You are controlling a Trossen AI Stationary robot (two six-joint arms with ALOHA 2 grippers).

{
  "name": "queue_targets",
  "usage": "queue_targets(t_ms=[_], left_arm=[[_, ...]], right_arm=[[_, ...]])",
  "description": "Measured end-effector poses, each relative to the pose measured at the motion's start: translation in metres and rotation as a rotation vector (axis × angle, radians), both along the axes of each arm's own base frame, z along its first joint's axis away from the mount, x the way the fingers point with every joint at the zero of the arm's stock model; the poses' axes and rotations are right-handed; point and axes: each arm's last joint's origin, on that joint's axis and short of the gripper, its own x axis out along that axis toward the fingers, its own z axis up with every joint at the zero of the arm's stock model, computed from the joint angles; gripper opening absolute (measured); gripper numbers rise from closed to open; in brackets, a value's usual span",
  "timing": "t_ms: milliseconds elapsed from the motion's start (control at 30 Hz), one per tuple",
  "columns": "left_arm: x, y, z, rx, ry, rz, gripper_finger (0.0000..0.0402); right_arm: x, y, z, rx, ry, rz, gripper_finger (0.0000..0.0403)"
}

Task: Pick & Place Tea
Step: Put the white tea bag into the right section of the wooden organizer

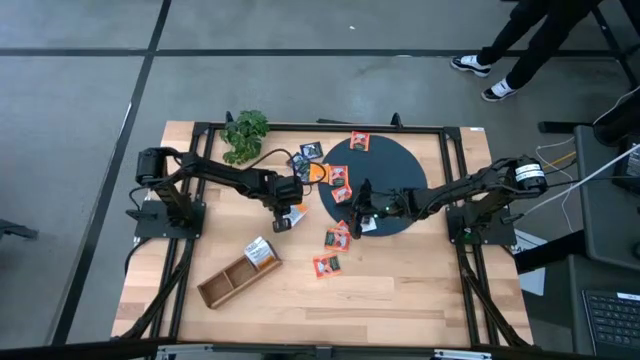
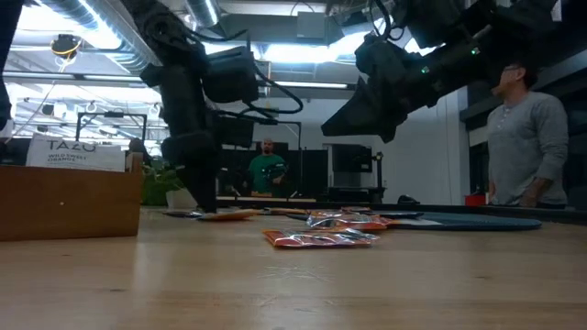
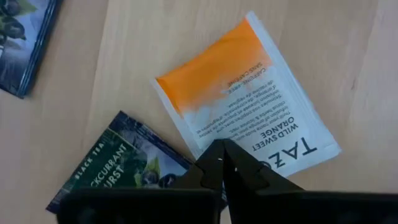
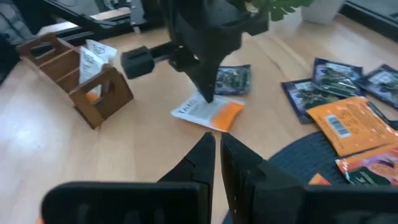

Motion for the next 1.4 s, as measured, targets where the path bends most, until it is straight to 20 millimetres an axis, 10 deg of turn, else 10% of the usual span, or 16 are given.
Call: queue_targets(t_ms=[733, 1400], left_arm=[[0.002, -0.004, -0.002, -0.062, -0.014, -0.077, 0.0002], [0.004, -0.001, -0.002, -0.189, -0.062, -0.032, 0.0001]], right_arm=[[0.087, 0.002, -0.056, -0.428, 0.326, 0.266, 0.0135], [0.092, 0.000, -0.056, -0.677, 0.378, 0.354, 0.0140]])
